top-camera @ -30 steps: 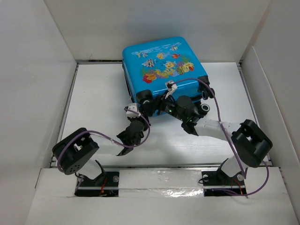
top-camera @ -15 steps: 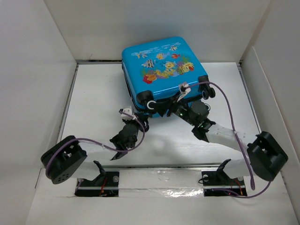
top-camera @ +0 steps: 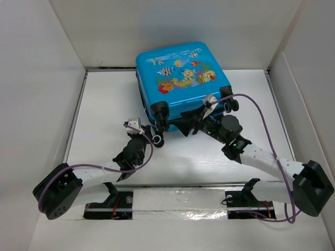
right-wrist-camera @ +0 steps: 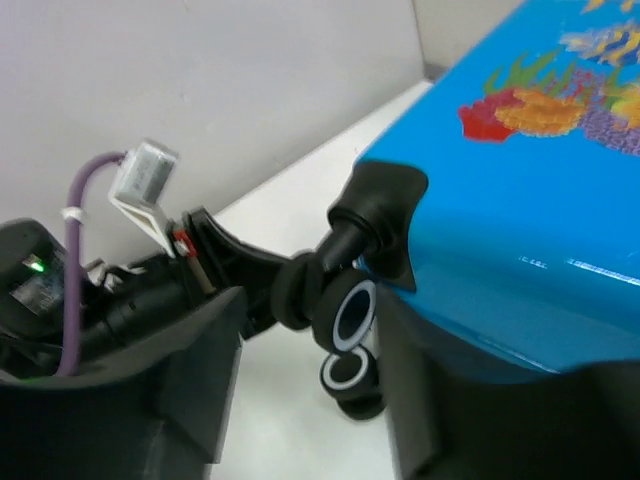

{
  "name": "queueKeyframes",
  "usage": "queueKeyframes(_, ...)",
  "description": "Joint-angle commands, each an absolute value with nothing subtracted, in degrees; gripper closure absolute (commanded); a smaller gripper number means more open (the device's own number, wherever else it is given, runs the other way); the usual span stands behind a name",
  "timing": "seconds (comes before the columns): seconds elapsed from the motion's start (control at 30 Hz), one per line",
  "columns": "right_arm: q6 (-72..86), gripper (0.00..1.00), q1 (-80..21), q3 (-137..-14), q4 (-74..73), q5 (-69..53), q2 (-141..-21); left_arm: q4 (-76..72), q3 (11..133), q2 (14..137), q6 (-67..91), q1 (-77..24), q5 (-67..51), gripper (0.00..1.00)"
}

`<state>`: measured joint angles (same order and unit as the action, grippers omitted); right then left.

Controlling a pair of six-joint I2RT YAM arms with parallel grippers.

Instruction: Pack the luggage

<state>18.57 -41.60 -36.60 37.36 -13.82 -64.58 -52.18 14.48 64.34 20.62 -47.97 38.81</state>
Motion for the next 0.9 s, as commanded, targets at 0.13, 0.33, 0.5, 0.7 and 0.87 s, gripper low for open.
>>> queueKeyframes(0.13,10.03,0.07,-47.28,-44.90,31.13,-17.07,-72.94,-54.67,15.38,65.48,18.11,-47.72,35.07,1.00)
queueKeyframes(0.33,0.71,0.00,-50.54,-56.15,14.95,-4.76,-76.63,-56.34,14.50,66.35,18.02,-47.72,28.22,1.00)
queueKeyframes(0.5,-3.60,0.00,-54.57,-62.83,4.60,5.43,-81.03,-55.91,14.68,68.11,20.03,-47.72,27.94,1.00)
queueKeyframes(0.7,-4.14,0.02,-59.85,-66.97,-0.96,18.71,-86.39,-50.73,12.75,63.03,27.67,-47.12,32.43,1.00)
queueKeyframes(0.87,-2.20,0.02,-60.38,-68.20,-1.67,24.94,-89.03,-48.08,10.90,58.63,32.52,-45.79,28.67,1.00)
